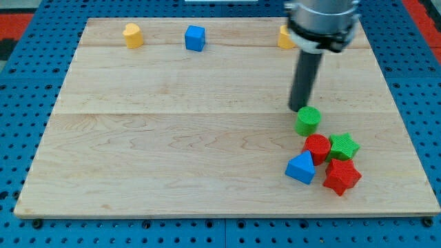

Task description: Push the hexagon into the group of blocks

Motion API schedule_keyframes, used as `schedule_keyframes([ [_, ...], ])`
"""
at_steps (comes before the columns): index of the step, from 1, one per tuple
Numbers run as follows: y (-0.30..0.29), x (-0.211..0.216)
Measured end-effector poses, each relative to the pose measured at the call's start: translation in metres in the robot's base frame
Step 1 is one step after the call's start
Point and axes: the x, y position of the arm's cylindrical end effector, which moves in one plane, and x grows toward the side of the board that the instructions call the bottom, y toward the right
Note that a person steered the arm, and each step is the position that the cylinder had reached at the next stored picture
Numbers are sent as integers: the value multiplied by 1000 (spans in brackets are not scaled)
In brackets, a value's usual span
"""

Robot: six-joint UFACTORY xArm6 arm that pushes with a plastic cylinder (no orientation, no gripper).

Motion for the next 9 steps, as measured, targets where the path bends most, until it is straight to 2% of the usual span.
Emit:
schedule_keyframes([
  [1,10,24],
  [2,24,18],
  [4,68,-122],
  [5,72,-193],
  [6,32,-204],
  [7,-39,-202],
  [8,-38,-180],
  [9,-87,-170],
])
